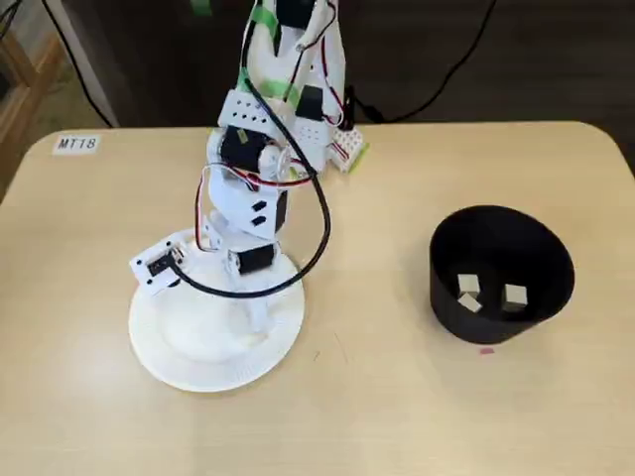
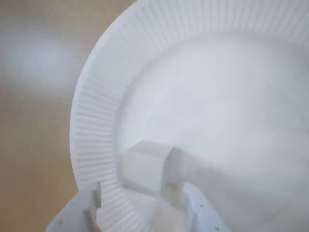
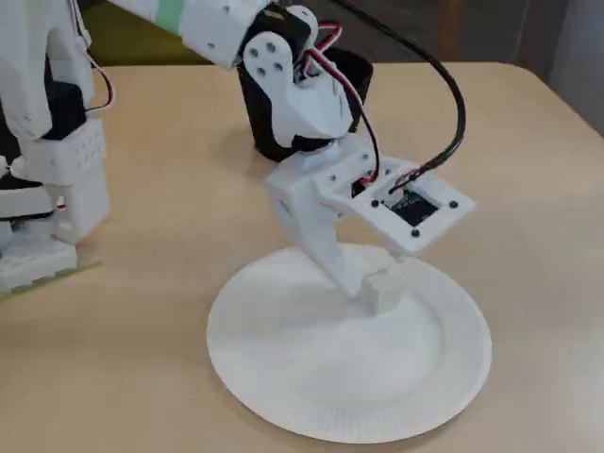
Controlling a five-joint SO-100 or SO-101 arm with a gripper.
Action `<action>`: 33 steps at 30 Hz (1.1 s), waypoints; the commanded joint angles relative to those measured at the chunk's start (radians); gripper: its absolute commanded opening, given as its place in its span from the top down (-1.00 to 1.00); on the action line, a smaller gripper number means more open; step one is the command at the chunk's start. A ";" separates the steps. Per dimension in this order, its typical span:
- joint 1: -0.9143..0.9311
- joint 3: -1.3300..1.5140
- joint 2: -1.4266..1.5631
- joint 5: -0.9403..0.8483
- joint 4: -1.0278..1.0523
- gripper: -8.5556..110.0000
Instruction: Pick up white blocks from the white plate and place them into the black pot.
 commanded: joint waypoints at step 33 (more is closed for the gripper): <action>-0.054 -0.202 0.287 0.660 -0.630 0.90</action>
